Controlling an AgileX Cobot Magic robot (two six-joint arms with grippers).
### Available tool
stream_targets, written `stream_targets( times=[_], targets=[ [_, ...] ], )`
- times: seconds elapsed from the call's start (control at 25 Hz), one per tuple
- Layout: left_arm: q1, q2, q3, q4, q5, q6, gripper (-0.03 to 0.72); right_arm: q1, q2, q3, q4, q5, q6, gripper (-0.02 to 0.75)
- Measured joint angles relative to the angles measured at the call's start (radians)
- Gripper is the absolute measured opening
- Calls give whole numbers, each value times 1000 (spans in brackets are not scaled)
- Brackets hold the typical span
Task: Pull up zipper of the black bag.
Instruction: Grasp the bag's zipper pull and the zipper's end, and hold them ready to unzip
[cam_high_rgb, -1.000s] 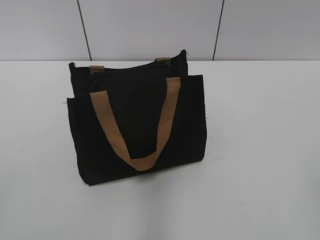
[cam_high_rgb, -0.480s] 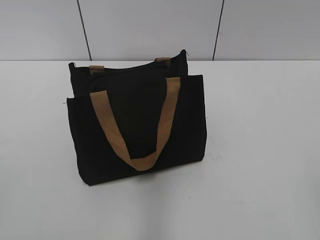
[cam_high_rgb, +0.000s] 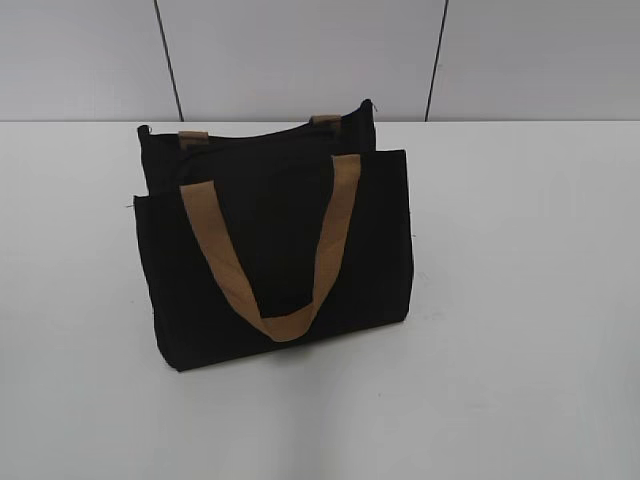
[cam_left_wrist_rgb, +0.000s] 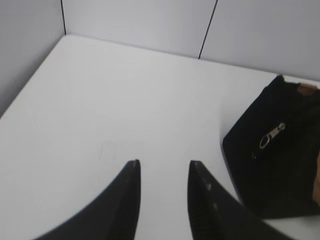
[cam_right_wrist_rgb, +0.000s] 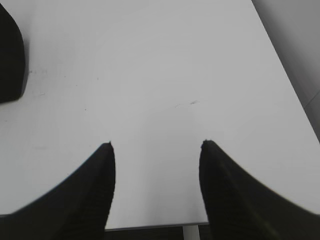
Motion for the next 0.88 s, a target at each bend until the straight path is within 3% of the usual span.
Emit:
stream_targets(
  times=[0.24, 0.52, 0.68, 0.88],
  targets=[
    [-35, 122, -31, 0, -224, 79, 261, 0, 0, 0, 0, 0, 0, 422],
    [-154, 287, -24, 0, -456, 117, 349, 0, 0, 0, 0, 0, 0, 422],
    [-222, 365, 58, 0, -644, 118, 356, 0, 0, 0, 0, 0, 0, 422],
    [-295, 457, 251, -14, -988, 118, 358, 0, 0, 0, 0, 0, 0, 422]
  ],
)
